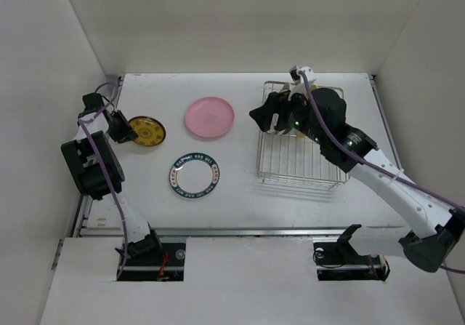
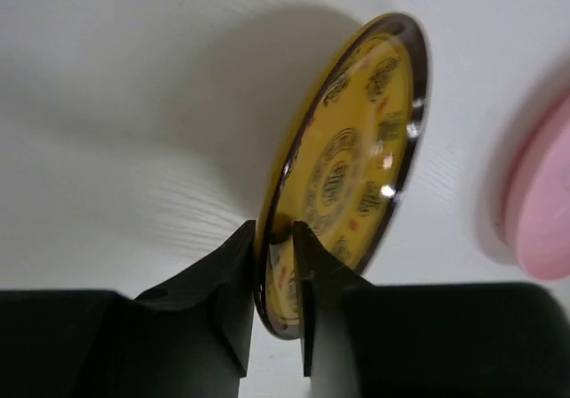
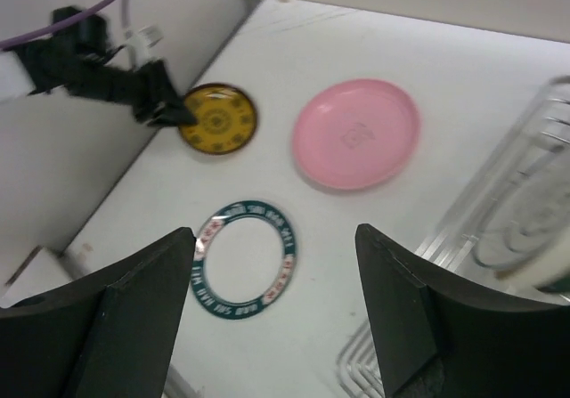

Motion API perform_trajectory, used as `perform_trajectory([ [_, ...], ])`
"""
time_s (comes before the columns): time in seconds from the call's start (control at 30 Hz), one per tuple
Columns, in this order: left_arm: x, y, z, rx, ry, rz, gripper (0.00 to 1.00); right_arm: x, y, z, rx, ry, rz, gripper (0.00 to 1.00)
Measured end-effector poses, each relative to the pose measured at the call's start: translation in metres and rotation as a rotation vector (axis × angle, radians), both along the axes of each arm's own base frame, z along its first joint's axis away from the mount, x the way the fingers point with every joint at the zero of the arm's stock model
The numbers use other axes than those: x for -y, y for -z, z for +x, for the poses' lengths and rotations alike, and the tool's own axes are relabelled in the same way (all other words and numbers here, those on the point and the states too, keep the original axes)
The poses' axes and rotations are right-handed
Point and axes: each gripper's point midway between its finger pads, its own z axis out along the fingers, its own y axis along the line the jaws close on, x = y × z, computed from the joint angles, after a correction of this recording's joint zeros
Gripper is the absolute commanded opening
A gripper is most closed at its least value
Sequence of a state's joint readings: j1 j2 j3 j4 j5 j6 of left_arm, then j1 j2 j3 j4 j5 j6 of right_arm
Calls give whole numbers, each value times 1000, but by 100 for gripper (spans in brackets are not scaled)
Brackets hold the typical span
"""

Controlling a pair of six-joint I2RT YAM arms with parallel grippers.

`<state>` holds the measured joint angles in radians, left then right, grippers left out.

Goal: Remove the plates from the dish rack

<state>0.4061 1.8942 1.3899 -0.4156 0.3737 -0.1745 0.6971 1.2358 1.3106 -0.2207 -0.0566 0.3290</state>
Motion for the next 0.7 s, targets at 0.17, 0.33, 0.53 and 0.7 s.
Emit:
perform_trajectory([
  [0.17,1,45,-18,-167,-66,-62,28,49,9,17,-49,276,-101,81],
  [0.33,2,46,-22,-189,-87,-85,44,104,18,29,-75,557,-206,87],
  [0.53,3,40,-24,-192,-77,-60,66,174,24,57,-106,862,-308,88],
  [0.7,1,39,-41,-225,-77,-17,68,213,47,101,-176,1002,-379,88],
])
